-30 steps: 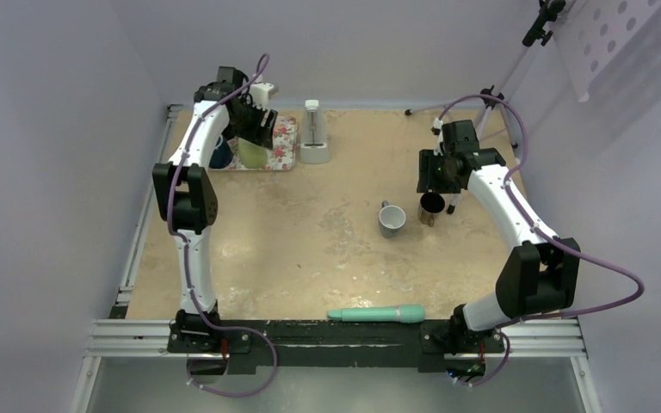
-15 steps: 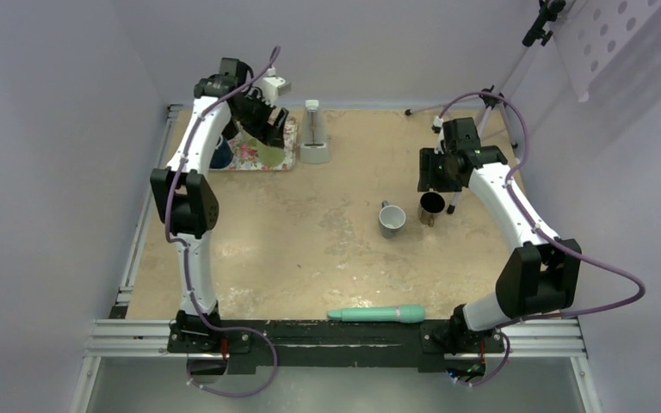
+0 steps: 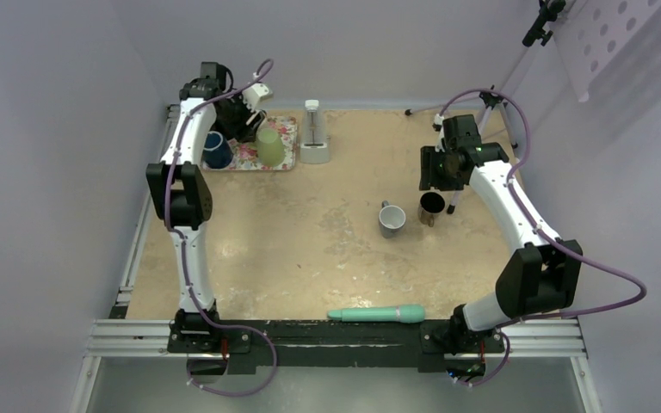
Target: Turn the mug right side up
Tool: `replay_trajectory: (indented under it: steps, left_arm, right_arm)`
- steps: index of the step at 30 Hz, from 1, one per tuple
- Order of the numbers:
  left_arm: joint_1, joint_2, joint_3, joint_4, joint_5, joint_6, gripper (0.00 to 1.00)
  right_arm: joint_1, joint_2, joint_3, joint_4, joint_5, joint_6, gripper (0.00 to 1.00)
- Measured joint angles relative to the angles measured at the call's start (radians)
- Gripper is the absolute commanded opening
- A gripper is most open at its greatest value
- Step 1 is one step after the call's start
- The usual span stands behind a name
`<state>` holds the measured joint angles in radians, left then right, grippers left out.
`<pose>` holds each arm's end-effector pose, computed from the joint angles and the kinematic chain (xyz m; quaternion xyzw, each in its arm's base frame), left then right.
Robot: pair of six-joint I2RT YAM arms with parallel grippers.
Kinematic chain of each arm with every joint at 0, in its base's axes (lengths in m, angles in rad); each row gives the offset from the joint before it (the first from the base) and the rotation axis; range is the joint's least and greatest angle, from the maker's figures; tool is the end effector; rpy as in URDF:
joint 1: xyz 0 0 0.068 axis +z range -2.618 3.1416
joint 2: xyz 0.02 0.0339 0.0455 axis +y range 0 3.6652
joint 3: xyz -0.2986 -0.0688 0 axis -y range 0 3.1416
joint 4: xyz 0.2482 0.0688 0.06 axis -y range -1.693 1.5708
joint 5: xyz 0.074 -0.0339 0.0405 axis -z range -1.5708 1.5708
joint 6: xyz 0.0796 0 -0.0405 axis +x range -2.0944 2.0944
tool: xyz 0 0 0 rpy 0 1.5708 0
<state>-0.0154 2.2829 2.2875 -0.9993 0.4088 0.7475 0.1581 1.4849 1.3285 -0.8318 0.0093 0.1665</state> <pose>0.5426 -0.0400 0.2774 0.4030 0.8499 -0.0822 0.3294 0.3294 0.0518 0.3033 0.0054 0.9578 0.0420 0.2841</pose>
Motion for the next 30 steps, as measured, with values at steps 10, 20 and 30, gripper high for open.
replay_trajectory:
  steps: [10,20,30]
  left_arm:
    - [0.0,0.027,-0.173,0.14,0.064,0.068,0.63]
    - [-0.016,-0.112,-0.423,0.146,0.164,0.156,0.62]
    - [-0.013,-0.125,-0.278,0.193,0.121,0.111,0.6]
  right_arm:
    - [0.004,0.0,0.0,-0.019,0.001,0.0,0.56]
    - [0.005,0.0,0.0,-0.021,0.0,0.0,0.56]
    - [0.007,0.0,0.0,-0.022,0.0,-0.001,0.56]
